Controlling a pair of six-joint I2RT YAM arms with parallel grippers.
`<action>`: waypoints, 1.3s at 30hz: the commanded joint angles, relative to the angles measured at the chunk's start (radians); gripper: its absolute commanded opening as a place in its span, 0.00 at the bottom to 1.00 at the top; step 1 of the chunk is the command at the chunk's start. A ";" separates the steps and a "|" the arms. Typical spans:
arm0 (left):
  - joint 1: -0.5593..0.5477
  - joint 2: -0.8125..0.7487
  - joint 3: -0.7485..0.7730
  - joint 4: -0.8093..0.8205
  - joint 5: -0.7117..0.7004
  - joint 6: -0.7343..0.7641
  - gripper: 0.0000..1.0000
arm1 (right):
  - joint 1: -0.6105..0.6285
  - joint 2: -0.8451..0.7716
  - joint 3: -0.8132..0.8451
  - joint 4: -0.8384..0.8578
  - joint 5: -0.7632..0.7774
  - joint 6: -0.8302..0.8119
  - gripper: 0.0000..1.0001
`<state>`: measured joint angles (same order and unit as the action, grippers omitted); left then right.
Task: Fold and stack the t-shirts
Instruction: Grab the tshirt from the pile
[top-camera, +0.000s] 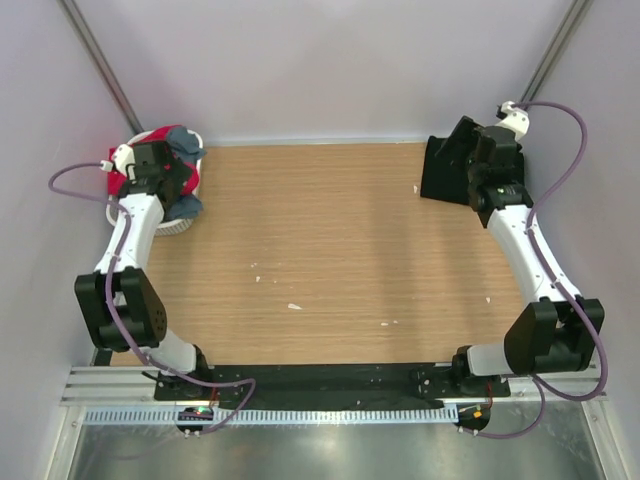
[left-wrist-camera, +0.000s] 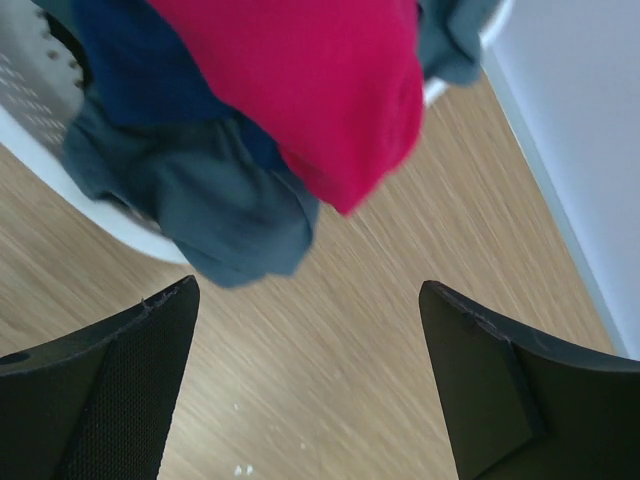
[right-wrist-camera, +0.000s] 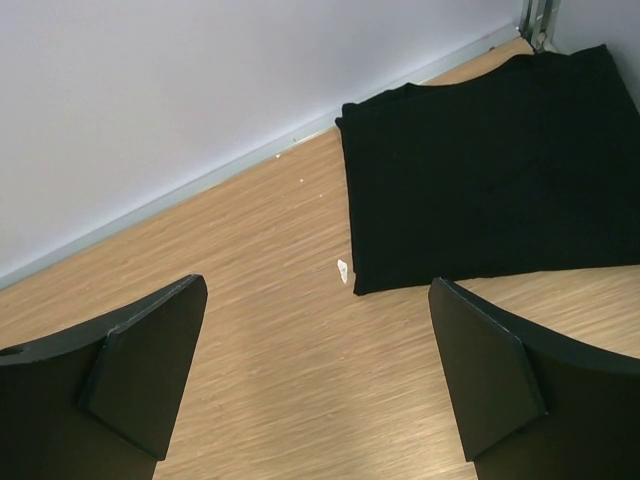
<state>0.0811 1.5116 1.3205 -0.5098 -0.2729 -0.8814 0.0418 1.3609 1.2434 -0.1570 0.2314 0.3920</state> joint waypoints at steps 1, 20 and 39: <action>0.049 0.056 0.104 0.119 -0.041 -0.016 0.91 | -0.003 0.027 0.056 0.042 -0.012 0.002 1.00; 0.118 0.377 0.258 0.232 -0.091 -0.059 0.74 | -0.003 0.060 0.084 0.020 0.005 0.005 1.00; -0.071 -0.082 0.160 0.243 -0.083 0.301 0.00 | -0.003 -0.046 -0.028 0.059 0.002 0.028 1.00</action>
<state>0.1158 1.5749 1.4342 -0.3172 -0.3222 -0.7494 0.0418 1.3590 1.2427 -0.1459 0.2455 0.4000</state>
